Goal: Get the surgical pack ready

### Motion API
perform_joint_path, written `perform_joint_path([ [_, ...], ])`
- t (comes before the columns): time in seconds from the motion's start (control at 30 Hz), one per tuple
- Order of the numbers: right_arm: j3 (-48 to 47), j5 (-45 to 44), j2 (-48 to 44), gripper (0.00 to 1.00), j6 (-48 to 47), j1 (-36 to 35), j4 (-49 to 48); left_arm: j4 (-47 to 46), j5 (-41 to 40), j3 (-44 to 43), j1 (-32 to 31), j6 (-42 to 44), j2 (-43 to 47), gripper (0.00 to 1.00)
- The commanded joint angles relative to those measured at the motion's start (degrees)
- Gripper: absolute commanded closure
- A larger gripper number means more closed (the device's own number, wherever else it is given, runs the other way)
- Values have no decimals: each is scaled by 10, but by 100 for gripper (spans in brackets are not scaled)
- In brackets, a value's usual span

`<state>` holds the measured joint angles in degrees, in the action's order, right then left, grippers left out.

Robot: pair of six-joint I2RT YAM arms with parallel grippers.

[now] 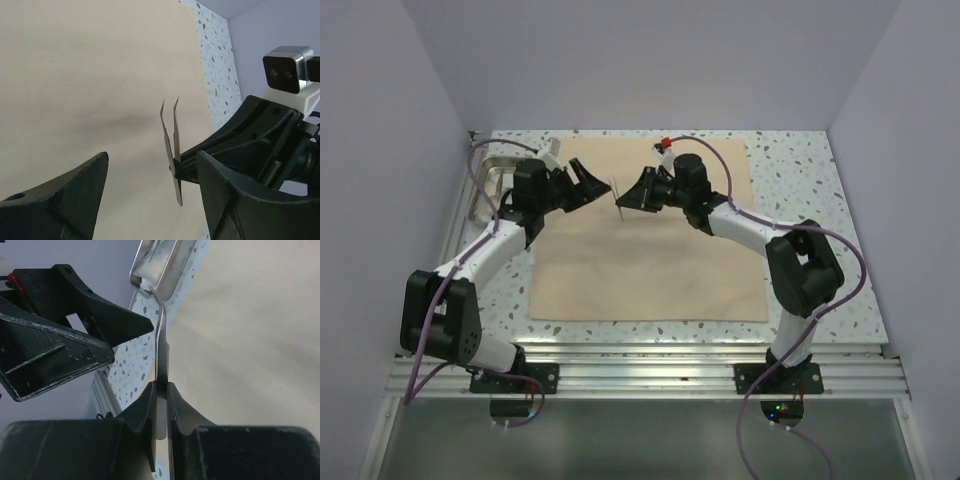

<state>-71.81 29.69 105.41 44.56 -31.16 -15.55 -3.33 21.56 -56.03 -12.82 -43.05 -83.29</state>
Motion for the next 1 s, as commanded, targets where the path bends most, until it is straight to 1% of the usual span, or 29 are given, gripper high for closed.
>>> perform_joint_path([
  [0.0,3,26,-27,100,30,-5,-45,-132,46,28,-4,-50,23,26],
  [0.1,8,35,-25,100,44,-7,-57,-168,62,40,-5,-63,23,26],
  [0.13,9,39,-26,100,50,-7,-62,-171,64,41,-8,-63,19,28],
  [0.23,11,41,-27,100,52,-8,-64,-176,72,39,-10,-63,12,30],
  [0.4,6,27,-32,100,35,-14,-43,-162,54,27,-22,-56,2,38],
  [0.43,5,26,-32,100,27,-16,-34,-159,52,23,-27,-56,-3,43],
  [0.53,4,18,-35,100,17,-19,-26,-149,49,12,-34,-51,-18,50],
  [0.6,7,12,-36,100,13,-20,-25,-141,44,7,-40,-49,-24,57],
  [0.67,8,9,-40,100,10,-21,-23,-135,26,7,-41,-47,-24,57],
  [0.77,8,-2,-45,100,-5,-23,-8,-103,-5,0,-47,-34,-20,57],
  [0.97,3,-22,-54,100,-36,-28,21,-63,-36,-27,-62,-12,-27,56],
])
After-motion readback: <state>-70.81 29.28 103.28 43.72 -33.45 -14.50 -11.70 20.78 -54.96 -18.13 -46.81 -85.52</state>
